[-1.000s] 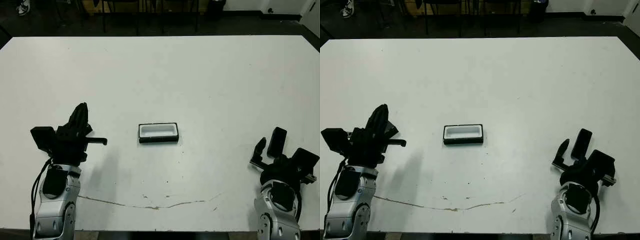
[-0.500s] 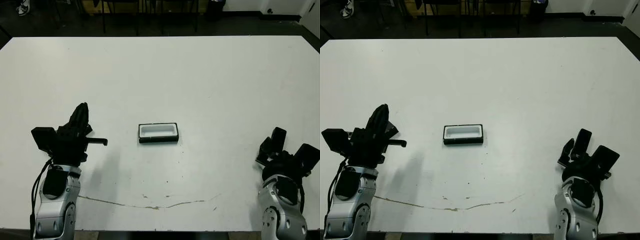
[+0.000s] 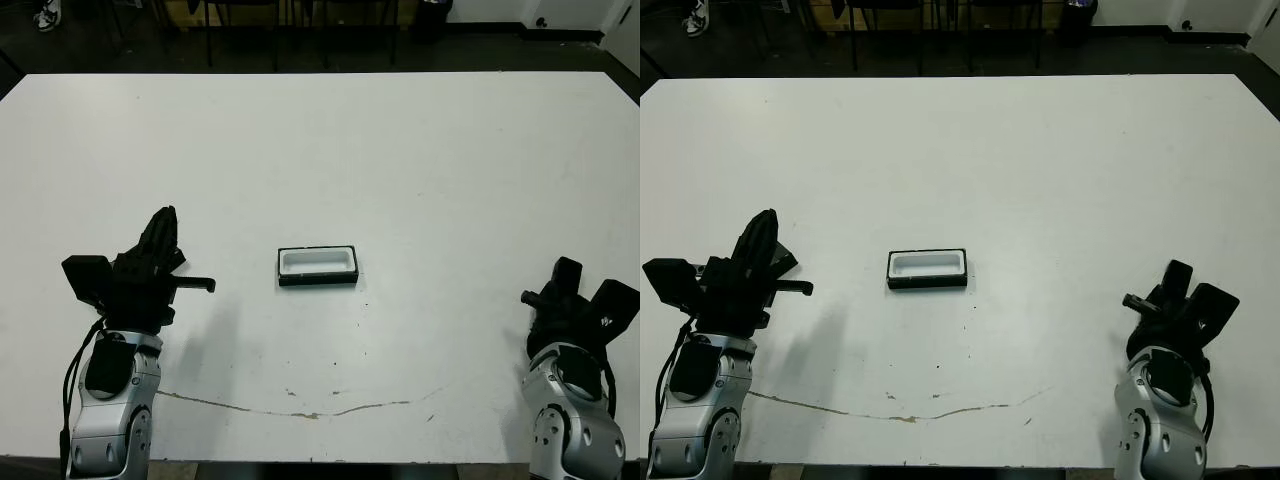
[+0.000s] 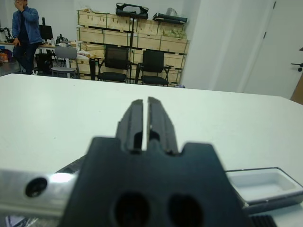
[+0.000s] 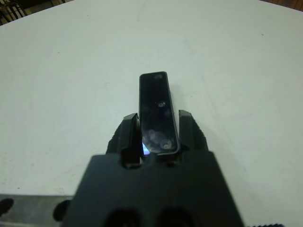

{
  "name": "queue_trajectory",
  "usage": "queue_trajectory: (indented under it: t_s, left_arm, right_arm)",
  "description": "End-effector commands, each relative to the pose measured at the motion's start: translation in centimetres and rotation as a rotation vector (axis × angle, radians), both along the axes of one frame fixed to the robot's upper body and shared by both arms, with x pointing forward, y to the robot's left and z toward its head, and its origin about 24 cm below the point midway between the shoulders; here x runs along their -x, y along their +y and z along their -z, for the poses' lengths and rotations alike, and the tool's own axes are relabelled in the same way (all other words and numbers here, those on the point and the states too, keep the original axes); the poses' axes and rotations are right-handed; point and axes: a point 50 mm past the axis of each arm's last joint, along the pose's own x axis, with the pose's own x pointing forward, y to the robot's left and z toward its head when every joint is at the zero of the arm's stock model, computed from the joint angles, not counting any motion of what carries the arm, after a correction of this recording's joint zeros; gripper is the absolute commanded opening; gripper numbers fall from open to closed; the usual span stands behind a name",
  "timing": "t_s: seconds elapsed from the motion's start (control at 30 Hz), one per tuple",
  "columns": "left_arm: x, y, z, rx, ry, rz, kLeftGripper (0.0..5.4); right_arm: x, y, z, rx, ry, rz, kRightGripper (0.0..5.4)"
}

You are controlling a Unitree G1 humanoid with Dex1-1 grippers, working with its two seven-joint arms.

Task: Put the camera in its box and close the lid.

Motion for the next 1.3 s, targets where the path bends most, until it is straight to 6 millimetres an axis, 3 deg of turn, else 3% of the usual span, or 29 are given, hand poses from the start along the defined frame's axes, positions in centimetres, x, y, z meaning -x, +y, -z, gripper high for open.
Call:
queue_trajectory:
  t_s: [0.03, 0.43, 0.63, 0.87, 1.07, 1.3]
  left_arm:
    - [0.2, 0.2, 0.6, -0.005, 0.042, -0.006, 0.00]
    - [0.3, 0.2, 0.6, -0.018, 0.044, -0.006, 0.00]
    - [0.3, 0.2, 0.7, -0.013, 0.042, -0.001, 0.00]
    - [0.3, 0.1, 0.7, -0.018, 0.048, -0.002, 0.00]
    - [0.3, 0.1, 0.8, -0.003, 0.049, 0.005, 0.00]
    - [0.4, -0.1, 0.7, -0.017, 0.056, 0.001, 0.00]
  right_arm:
    - [1.2, -0.1, 2.4, -0.056, 0.141, 0.011, 0.71]
    - [1.6, 0.3, 1.7, 0.018, 0.061, -0.063, 0.71]
    - [1.5, 0.3, -1.3, 0.182, -0.133, -0.315, 0.71]
    - [0.1, 1.8, -5.4, 0.163, -0.321, -0.571, 0.71]
    - [-1.6, 3.7, -8.3, 0.179, -0.325, -0.828, 0.71]
    - [-5.2, 4.7, -10.1, 0.154, -0.308, -1.178, 0.71]
